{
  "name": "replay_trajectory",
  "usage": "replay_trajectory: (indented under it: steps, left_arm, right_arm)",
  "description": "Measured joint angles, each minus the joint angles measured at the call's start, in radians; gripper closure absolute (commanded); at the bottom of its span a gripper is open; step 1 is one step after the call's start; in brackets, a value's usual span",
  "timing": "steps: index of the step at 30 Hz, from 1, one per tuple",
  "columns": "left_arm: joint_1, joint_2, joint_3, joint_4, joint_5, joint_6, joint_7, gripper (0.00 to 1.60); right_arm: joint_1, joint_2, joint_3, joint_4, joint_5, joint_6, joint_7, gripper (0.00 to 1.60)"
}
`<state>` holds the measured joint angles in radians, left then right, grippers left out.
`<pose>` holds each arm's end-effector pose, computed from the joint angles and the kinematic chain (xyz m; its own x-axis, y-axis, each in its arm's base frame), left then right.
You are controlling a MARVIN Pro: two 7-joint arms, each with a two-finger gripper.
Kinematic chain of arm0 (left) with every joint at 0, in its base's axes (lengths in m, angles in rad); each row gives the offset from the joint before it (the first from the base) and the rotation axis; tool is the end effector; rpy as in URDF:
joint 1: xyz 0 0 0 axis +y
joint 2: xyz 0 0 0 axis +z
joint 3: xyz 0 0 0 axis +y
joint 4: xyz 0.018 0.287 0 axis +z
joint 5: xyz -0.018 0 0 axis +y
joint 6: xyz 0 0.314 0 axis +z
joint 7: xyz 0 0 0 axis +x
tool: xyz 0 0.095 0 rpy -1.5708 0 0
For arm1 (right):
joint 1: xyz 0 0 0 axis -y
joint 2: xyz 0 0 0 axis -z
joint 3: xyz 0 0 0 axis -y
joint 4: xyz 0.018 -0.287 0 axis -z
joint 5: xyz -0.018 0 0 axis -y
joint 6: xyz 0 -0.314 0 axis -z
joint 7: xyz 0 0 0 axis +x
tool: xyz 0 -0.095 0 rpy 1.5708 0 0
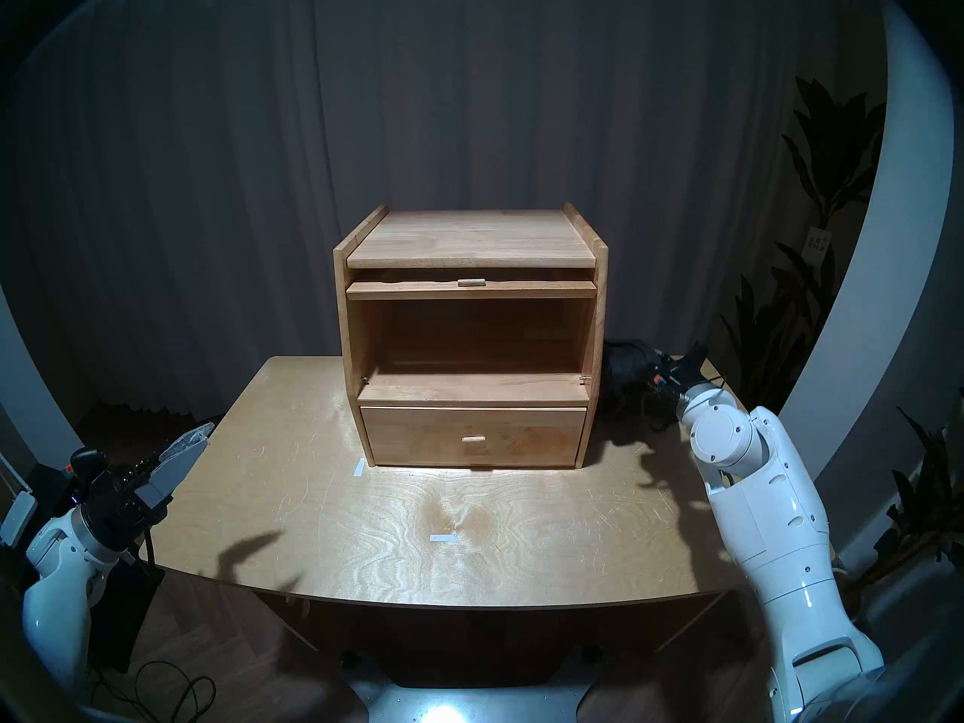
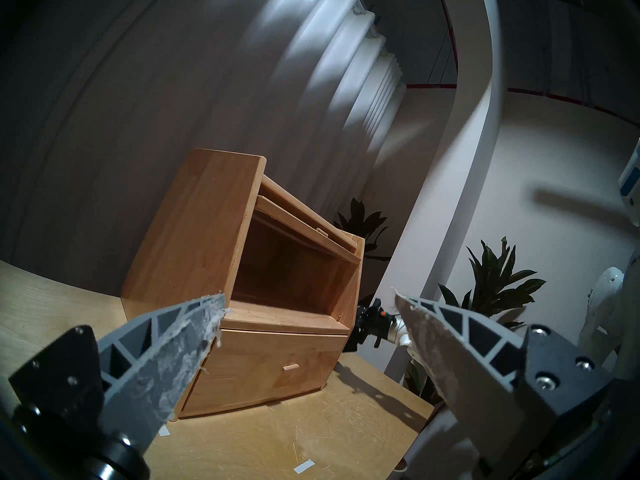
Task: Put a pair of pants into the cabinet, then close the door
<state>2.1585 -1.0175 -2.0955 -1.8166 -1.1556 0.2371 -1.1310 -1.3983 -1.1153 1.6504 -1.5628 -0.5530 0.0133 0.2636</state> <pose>0.2388 0.1926 -0.2222 0.1745 0.4815 0.8589 -0.7264 -0.5259 0.4424 0.4661 -0.1537 -0.2066 -0.0308 0.8430 0.5371 0.0544 -0.5351 0.8430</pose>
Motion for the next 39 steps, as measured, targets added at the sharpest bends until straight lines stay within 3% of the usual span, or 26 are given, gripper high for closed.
replay_trajectory:
  steps: [10,20,31,39]
  left_arm:
    - [-0.003,0.001,0.000,0.003,0.000,0.009,-0.003,0.00]
    - [-0.005,0.002,0.001,0.007,0.000,0.013,-0.004,0.00]
    - [-0.008,0.003,0.001,0.010,0.000,0.015,-0.007,0.00]
    - [-0.011,0.004,0.001,0.011,0.000,0.014,-0.012,0.00]
  right_arm:
    - [0.081,-0.055,0.028,-0.106,0.118,-0.088,-0.078,1.60]
    - [0.160,-0.112,-0.012,-0.208,0.212,-0.190,-0.133,1.60]
    - [0.243,-0.214,-0.174,-0.331,0.317,-0.270,-0.142,1.60]
    - [0.223,-0.296,-0.321,-0.419,0.405,-0.286,-0.097,1.60]
